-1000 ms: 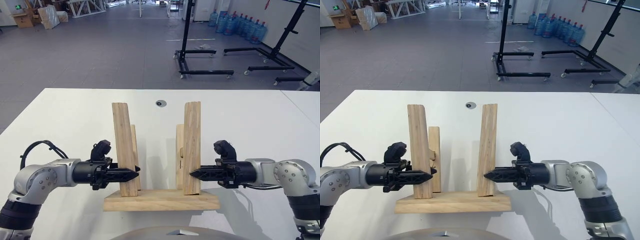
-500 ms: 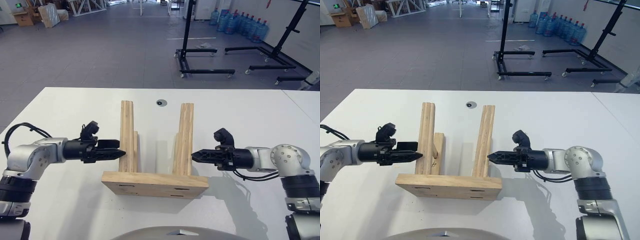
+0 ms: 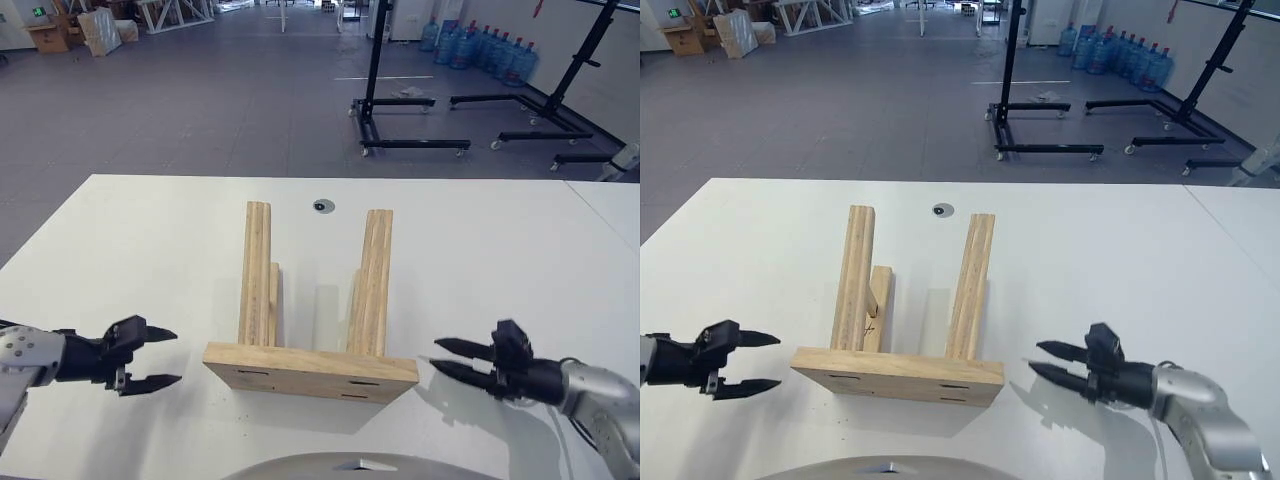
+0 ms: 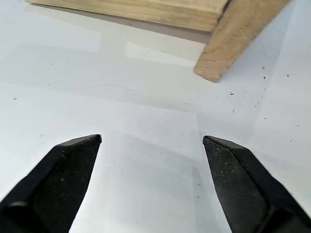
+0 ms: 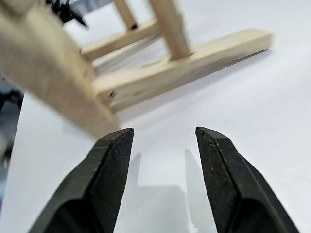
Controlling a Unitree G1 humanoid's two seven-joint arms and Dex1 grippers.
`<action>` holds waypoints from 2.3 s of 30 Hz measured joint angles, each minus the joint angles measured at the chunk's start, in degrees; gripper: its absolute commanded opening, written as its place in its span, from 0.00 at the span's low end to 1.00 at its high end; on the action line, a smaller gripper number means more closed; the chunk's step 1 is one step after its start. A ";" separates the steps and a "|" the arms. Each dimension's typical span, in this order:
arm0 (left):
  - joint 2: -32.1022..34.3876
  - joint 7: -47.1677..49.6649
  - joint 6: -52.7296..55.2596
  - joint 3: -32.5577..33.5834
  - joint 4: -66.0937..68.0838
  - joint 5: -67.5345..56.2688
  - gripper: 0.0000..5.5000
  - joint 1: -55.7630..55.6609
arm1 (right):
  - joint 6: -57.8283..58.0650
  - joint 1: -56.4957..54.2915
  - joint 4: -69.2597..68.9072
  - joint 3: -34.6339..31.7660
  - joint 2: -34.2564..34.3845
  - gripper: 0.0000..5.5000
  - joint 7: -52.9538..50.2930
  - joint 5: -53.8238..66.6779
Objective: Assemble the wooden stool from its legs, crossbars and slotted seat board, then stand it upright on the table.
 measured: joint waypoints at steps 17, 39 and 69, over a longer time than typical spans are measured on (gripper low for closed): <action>-9.19 6.26 -3.22 -14.79 -7.31 5.06 0.70 -5.40 | -25.57 -1.58 9.14 8.19 1.29 0.43 8.00 -3.51; -11.28 5.14 -6.22 -19.10 -0.55 6.26 0.26 -12.07 | -25.88 -2.69 9.36 7.36 2.47 0.43 8.11 -1.34; -11.98 0.92 -9.65 -21.06 4.63 7.14 0.24 -17.91 | -29.54 -4.15 9.36 9.16 3.28 0.43 6.67 -1.33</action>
